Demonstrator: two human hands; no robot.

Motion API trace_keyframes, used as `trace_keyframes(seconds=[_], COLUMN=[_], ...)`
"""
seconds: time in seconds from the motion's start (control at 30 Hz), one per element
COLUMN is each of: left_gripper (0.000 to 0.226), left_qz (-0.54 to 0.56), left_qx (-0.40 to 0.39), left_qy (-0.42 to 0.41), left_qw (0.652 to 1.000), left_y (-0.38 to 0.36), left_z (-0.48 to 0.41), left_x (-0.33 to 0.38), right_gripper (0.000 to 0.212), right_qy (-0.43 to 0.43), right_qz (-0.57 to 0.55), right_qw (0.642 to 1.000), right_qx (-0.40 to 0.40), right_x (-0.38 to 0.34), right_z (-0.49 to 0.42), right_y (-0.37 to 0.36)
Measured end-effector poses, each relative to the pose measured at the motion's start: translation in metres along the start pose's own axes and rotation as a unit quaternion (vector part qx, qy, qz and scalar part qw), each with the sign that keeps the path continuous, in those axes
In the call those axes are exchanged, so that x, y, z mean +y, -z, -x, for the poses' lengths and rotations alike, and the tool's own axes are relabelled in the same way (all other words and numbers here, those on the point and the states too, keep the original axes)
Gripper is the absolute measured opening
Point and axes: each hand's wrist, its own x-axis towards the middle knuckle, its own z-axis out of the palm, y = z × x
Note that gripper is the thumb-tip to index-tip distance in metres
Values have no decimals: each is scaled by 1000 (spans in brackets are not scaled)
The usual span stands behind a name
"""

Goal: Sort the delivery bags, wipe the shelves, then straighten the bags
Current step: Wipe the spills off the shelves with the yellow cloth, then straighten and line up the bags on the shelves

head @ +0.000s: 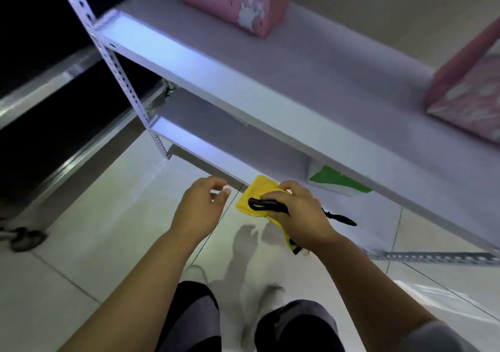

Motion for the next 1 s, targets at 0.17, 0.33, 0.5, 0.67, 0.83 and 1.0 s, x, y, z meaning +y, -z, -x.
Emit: trace_keyframes(seconds=[0.17, 0.33, 0.5, 0.67, 0.83, 1.0], left_gripper=[18, 21, 21, 23, 23, 28], left_qz=[84, 164, 260, 270, 247, 136], left_qx=[-40, -65, -57, -105, -161, -130], left_qy=[45, 36, -7, -74, -125, -203], left_qw=[995, 984, 964, 954, 947, 961], left_y=[53, 96, 133, 155, 173, 194], left_z=[67, 106, 135, 171, 199, 211], left_x=[78, 149, 190, 209, 217, 225], right_gripper=[30, 32, 48, 43, 10, 7], right_qy=[48, 85, 52, -1, -45, -100], right_qz=[-60, -83, -142, -239, -233, -118], right_qw=[995, 985, 982, 962, 948, 948], right_qx=[59, 125, 110, 130, 213, 279], right_x=[-58, -106, -139, -175, -200, -191], right_z=[65, 107, 143, 192, 230, 260], right_y=[75, 126, 153, 163, 172, 204])
